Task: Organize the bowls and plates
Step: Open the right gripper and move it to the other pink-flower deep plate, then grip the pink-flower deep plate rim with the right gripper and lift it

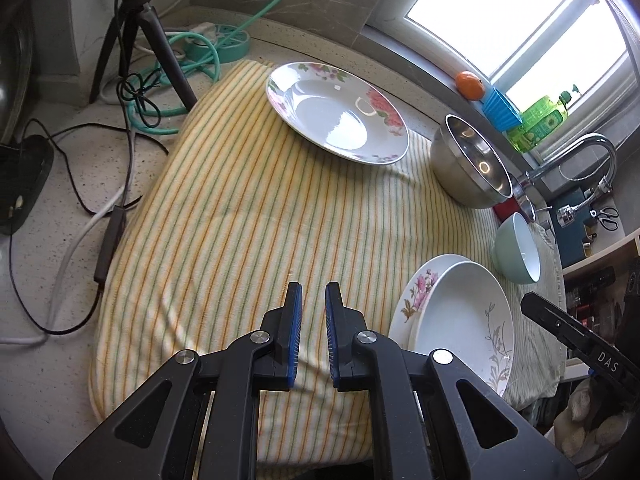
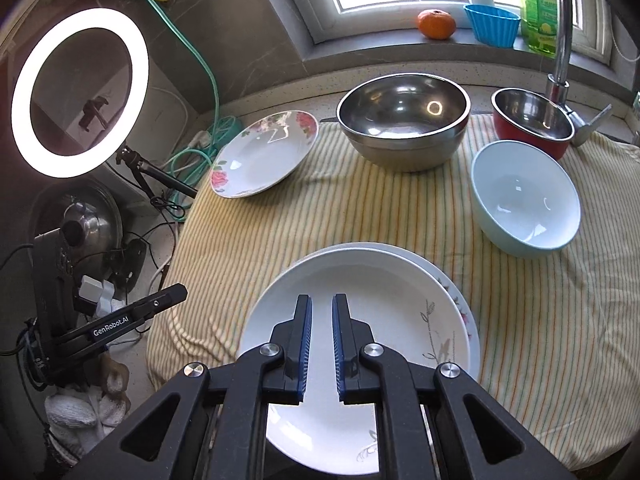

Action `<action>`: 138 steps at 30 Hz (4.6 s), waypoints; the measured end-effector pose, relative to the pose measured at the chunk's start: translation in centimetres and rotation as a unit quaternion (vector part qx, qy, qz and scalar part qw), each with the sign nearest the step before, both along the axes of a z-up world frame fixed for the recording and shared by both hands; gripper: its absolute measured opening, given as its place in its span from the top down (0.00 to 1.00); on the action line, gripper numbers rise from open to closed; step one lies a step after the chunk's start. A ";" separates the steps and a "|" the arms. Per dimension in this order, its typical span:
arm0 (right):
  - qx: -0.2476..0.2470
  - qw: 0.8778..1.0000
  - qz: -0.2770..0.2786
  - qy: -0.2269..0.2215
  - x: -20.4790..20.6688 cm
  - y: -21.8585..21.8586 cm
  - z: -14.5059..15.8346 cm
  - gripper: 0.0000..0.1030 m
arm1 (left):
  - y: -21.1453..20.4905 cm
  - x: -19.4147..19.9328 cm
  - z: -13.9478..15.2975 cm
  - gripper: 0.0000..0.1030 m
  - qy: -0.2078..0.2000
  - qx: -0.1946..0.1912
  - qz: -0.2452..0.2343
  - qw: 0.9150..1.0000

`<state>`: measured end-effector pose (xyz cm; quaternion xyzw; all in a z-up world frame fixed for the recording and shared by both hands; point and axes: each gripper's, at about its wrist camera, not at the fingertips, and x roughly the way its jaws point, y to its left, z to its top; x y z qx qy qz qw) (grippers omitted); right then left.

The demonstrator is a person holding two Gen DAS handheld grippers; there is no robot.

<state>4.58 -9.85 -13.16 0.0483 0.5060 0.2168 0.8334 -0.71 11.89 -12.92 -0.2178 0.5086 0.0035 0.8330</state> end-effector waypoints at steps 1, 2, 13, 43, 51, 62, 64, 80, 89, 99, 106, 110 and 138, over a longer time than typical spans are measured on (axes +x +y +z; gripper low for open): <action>0.003 1.000 0.008 -0.001 0.3 0.7 0.2 0.91 | 0.4 0.0 0.1 0.92 -0.002 0.002 0.005 1.000; 0.004 1.000 0.016 -0.003 0.6 1.5 0.3 0.91 | 0.9 -0.1 0.2 0.92 -0.004 0.005 0.010 1.000; 0.028 0.996 0.078 -0.021 4.7 8.1 3.4 0.91 | 5.2 -0.3 2.6 0.92 -0.037 0.025 0.061 0.997; -0.054 0.996 0.070 0.005 23.7 11.2 -1.2 0.83 | 4.3 9.1 -1.3 0.89 -0.036 -0.054 0.089 0.994; -0.047 0.996 0.060 0.041 26.6 10.9 -3.8 0.83 | 5.2 11.6 -2.3 0.89 -0.034 -0.075 0.116 0.990; -0.056 0.994 0.068 0.057 27.8 11.4 -5.0 0.81 | 5.7 13.1 -3.3 0.88 -0.028 -0.078 0.122 0.989; -0.056 0.994 0.069 0.060 27.8 11.4 -5.2 0.81 | 5.8 13.2 -3.4 0.88 -0.027 -0.076 0.121 0.989; -0.069 0.993 0.079 0.058 27.9 11.7 -5.6 0.81 | 4.9 14.0 -4.0 0.89 -0.015 -0.060 0.107 0.992; -0.075 0.988 0.120 0.057 26.0 14.2 -5.3 0.95 | 5.0 13.9 -3.5 0.89 -0.017 -0.042 0.101 0.994; -0.082 0.989 0.122 0.020 26.9 13.1 -3.5 0.95 | 5.9 13.3 -3.7 0.89 -0.017 -0.063 0.102 0.993; -0.066 0.990 0.110 0.056 29.3 11.9 -3.9 0.87 | 5.6 13.4 -3.8 0.89 -0.015 -0.064 0.099 0.993; -0.071 0.989 0.116 0.067 29.8 12.1 -4.3 0.87 | 5.8 13.5 -4.0 0.89 -0.012 -0.068 0.103 0.992; -0.069 0.982 0.136 0.114 30.6 12.7 -6.4 0.87 | 6.0 14.1 -4.3 0.88 -0.008 -0.079 0.098 0.992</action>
